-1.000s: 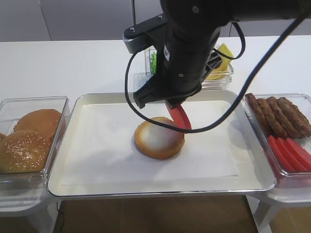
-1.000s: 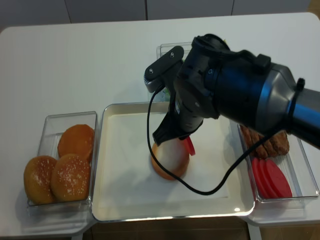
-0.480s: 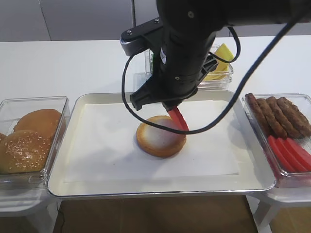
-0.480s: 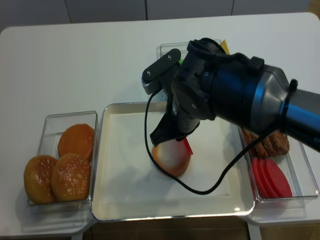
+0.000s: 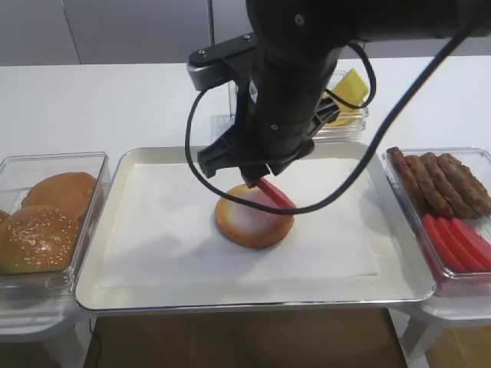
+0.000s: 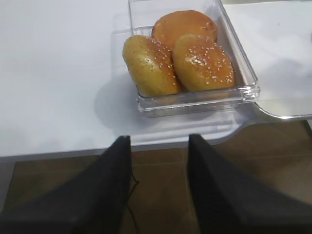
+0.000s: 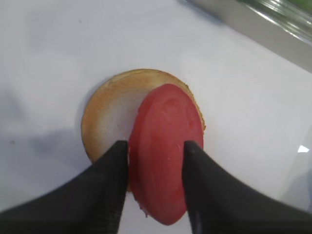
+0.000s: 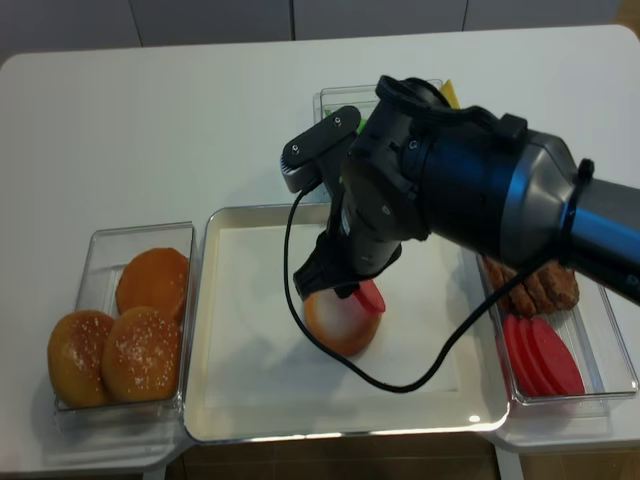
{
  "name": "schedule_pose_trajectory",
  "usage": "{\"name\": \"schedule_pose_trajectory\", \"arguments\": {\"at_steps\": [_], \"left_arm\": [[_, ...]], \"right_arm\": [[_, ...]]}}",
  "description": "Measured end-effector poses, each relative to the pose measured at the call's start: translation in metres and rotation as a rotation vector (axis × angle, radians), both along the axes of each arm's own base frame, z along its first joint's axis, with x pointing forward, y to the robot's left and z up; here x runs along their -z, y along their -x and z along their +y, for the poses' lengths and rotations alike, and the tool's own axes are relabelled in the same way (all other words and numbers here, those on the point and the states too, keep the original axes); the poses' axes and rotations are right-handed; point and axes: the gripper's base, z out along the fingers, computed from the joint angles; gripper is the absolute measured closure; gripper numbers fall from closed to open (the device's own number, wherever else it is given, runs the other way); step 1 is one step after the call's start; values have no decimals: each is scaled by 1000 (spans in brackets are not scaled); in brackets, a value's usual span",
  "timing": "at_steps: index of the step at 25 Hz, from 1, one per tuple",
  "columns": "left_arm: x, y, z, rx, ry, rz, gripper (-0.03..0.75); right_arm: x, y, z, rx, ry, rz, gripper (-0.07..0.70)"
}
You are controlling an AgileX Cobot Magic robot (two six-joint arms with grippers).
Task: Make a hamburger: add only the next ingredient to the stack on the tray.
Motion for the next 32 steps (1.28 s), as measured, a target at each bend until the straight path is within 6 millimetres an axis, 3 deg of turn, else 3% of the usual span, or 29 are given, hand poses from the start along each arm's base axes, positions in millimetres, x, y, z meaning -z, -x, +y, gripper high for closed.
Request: {"name": "schedule_pose_trajectory", "arguments": {"at_steps": [11,17,21,32], "left_arm": [[0,0,0,0,0,0,425],[0,0,0,0,0,0,425],[0,0,0,0,0,0,425],[0,0,0,0,0,0,425]], "right_arm": [[0,2,2,8,-23,23,190],[-1,3,-5,-1,-2,59,174],[-14,-8,-32,52,-39,91,173],[-71,-19,-140,287,-80,20,173]]}}
